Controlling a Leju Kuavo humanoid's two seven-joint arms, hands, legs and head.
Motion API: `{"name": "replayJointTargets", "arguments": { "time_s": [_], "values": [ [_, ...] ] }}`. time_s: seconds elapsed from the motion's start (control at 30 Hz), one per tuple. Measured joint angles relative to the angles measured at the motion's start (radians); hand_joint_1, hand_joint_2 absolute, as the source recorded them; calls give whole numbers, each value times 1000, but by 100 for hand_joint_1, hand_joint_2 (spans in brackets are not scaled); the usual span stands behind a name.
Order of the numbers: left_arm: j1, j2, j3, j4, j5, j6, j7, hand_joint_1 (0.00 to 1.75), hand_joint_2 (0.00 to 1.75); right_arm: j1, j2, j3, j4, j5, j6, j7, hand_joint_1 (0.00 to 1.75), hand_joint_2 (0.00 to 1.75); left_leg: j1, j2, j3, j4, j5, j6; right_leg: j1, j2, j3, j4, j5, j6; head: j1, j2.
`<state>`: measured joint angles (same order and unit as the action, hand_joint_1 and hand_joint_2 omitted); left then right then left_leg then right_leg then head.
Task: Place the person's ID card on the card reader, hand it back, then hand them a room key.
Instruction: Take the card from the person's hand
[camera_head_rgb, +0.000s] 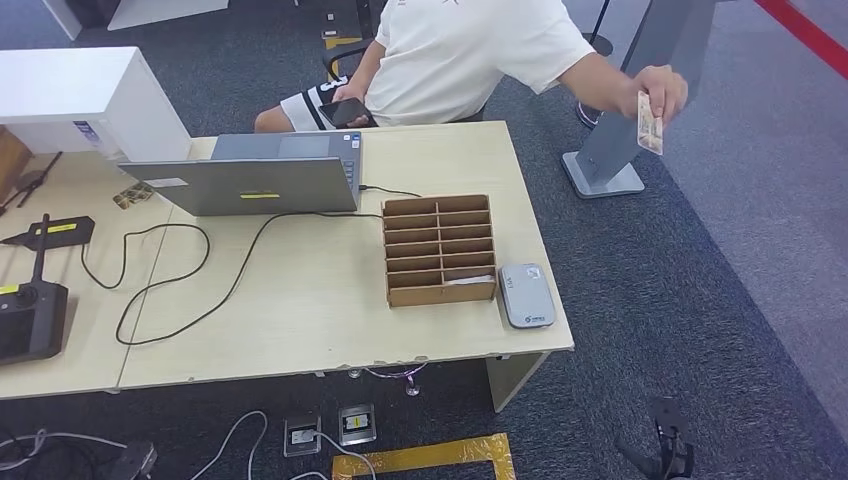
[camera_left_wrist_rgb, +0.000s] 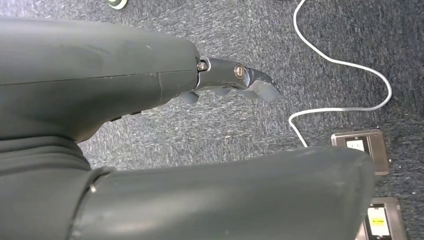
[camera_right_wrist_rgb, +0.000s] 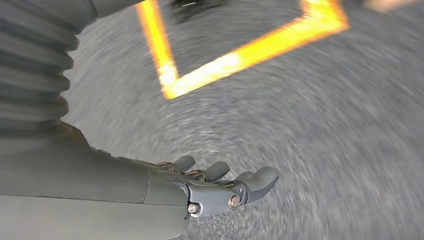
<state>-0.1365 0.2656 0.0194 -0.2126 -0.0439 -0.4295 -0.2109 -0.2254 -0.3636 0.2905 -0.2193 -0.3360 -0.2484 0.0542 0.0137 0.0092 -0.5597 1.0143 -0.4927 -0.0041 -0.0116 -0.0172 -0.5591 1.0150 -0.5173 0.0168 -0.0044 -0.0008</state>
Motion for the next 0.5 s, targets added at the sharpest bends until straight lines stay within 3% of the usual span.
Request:
{"name": "replayJointTargets", "arguments": {
  "time_s": [0.23, 0.5],
  "values": [
    [1, -9, 11, 3, 19, 0, -22, 0, 0, -124, -123, -162, -12, -186, -182, -171, 0, 175, -3, 0, -1, 0, 0, 1, -3, 0, 0, 0, 1, 2, 0, 0],
    [2, -28, 14, 5, 45, 0, -47, 0, 0, -418, -289, -299, -82, -175, -290, -307, 0, 175, -5, -1, -2, 0, 3, 4, -5, -1, -1, 1, 3, 4, 0, 0]
  ]
}}
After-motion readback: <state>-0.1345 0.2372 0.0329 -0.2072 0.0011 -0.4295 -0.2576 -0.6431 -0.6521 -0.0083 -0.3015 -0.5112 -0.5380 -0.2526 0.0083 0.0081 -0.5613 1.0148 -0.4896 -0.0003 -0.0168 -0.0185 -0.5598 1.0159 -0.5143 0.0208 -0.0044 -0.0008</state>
